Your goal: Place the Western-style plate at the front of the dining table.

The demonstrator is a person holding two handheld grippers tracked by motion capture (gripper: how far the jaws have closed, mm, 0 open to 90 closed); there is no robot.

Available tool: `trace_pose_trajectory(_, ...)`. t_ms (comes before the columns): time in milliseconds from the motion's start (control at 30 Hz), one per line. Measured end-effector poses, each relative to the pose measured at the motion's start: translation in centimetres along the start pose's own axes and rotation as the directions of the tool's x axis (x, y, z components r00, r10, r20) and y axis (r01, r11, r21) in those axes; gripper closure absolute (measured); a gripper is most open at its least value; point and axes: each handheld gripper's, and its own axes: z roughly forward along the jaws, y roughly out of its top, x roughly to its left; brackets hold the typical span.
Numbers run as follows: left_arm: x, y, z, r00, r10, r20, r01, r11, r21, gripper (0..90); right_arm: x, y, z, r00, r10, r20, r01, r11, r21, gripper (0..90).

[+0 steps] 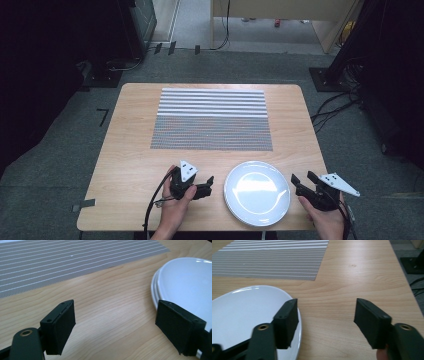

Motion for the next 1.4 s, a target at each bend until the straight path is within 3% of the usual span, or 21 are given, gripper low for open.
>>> trace_pose_trajectory(200, -2.0, 0.2, 0.9, 0.9988, 0.024, 0.043, -0.024, 0.9997, 0.010, 16.1, -0.1, -0.4, 0.4, 0.9997, 0.007, -0.024, -0.007, 1.000, 0.010, 48.5)
trace_pose_trajectory(367, -3.7, 0.1, 1.5, 0.9946, 0.030, 0.099, -0.032, 0.9993, 0.019, 16.1, -0.2, -0.6, 0.7, 0.9982, 0.033, -0.049, -0.030, 0.998, 0.064, 54.5)
trace_pose_trajectory(467, -4.6, 0.1, 1.8, 0.9917, 0.037, 0.123, -0.040, 0.9989, 0.026, 18.3, -0.4, -0.5, 0.6, 0.9937, 0.092, -0.065, -0.087, 0.993, 0.077, 63.8)
trace_pose_trajectory(567, -5.2, 0.0, 1.9, 0.9895, 0.038, 0.140, -0.043, 0.9987, 0.029, 28.7, -0.8, -0.5, 0.5, 0.9800, 0.164, -0.113, -0.151, 0.982, 0.113, 72.4)
trace_pose_trajectory(600, -5.3, -0.1, 1.9, 0.9880, 0.041, 0.149, -0.046, 0.9984, 0.033, 31.8, -0.7, -0.5, 0.5, 0.9794, 0.165, -0.116, -0.150, 0.981, 0.126, 73.6)
trace_pose_trajectory(800, -5.6, -0.4, 2.0, 0.9842, 0.026, 0.175, -0.036, 0.9977, 0.056, 48.6, -0.3, -0.5, 0.8, 0.9705, 0.187, -0.153, -0.161, 0.973, 0.164, 79.5)
trace_pose_trajectory(900, -5.6, -0.8, 2.0, 0.9787, 0.026, 0.203, -0.041, 0.9965, 0.073, 55.1, -0.3, -0.6, 0.9, 0.9634, 0.221, -0.152, -0.189, 0.962, 0.198, 82.2)
trace_pose_trajectory(967, -5.6, -1.0, 1.8, 0.9794, 0.031, 0.200, -0.046, 0.9964, 0.072, 57.4, -0.4, -0.7, 1.0, 0.9585, 0.238, -0.157, -0.201, 0.955, 0.217, 83.8)
trace_pose_trajectory(1067, -5.3, -1.2, 1.6, 0.9739, 0.010, 0.227, -0.028, 0.9965, 0.079, 58.6, -0.3, -0.7, 1.1, 0.9564, 0.248, -0.154, -0.208, 0.949, 0.238, 85.1)
trace_pose_trajectory(1233, -4.9, -1.7, 1.7, 0.9706, -0.003, 0.241, -0.022, 0.9948, 0.100, 58.2, -0.2, -0.8, 1.2, 0.9544, 0.255, -0.156, -0.210, 0.944, 0.254, 85.3)
trace_pose_trajectory(1333, -4.5, -2.2, 1.8, 0.9641, -0.037, 0.263, 0.008, 0.9940, 0.109, 57.4, -0.3, -0.8, 1.3, 0.9515, 0.263, -0.160, -0.217, 0.942, 0.258, 85.4)
trace_pose_trajectory(1400, -4.5, -2.2, 1.7, 0.9651, -0.033, 0.260, 0.005, 0.9938, 0.111, 57.3, -0.3, -0.9, 1.3, 0.9497, 0.267, -0.163, -0.220, 0.941, 0.258, 85.4)
